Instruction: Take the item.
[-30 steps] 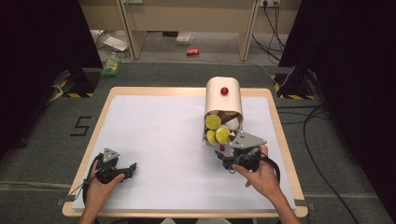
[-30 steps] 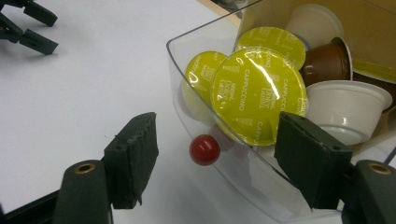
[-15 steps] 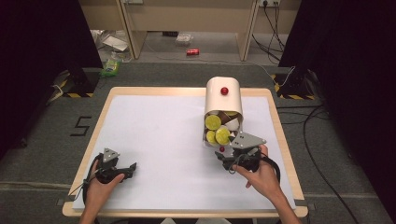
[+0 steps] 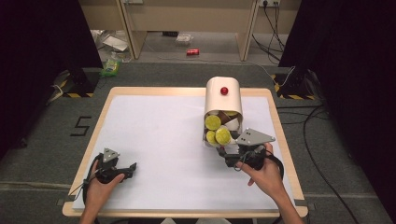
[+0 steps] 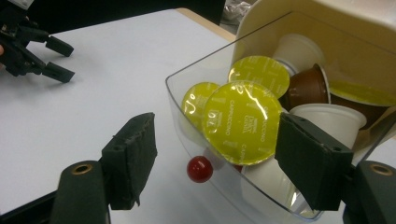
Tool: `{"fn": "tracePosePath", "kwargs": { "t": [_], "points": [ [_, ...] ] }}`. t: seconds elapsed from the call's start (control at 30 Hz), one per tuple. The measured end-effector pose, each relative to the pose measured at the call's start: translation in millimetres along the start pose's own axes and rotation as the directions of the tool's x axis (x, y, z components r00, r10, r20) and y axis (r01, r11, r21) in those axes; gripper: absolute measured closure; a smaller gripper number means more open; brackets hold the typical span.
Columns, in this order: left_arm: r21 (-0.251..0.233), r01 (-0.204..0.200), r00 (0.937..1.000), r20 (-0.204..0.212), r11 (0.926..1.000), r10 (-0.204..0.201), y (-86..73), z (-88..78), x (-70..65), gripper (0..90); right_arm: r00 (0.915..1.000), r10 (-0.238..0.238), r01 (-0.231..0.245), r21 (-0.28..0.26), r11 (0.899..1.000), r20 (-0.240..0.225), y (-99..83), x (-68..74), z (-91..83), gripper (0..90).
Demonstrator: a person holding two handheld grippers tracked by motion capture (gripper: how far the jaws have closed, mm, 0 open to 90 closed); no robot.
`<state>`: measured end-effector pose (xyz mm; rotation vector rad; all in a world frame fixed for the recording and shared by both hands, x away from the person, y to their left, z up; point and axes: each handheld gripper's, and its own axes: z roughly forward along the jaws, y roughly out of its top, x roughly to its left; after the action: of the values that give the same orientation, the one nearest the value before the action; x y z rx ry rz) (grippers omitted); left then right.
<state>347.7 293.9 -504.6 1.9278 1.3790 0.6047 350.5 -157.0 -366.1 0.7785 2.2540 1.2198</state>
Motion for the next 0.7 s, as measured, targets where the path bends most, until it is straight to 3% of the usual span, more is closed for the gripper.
{"fn": "tracePosePath", "kwargs": {
  "t": [0.37, 0.7],
  "points": [
    [0.000, 0.000, 1.0000, 0.000, 1.0000, 0.000, 0.0, 0.0, 0.0, 13.5, 0.9994, 0.024, -0.025, 0.009, 1.000, 0.025, 0.7, -6.7, 5.7, 29.4],
    [0.000, 0.000, 1.0000, 0.000, 1.0000, 0.000, 0.0, 0.0, 0.0, 13.6, 0.9996, 0.014, -0.012, 0.084, 0.996, -0.023, -5.2, 1.9, 11.9, 30.6]
  ]
}}
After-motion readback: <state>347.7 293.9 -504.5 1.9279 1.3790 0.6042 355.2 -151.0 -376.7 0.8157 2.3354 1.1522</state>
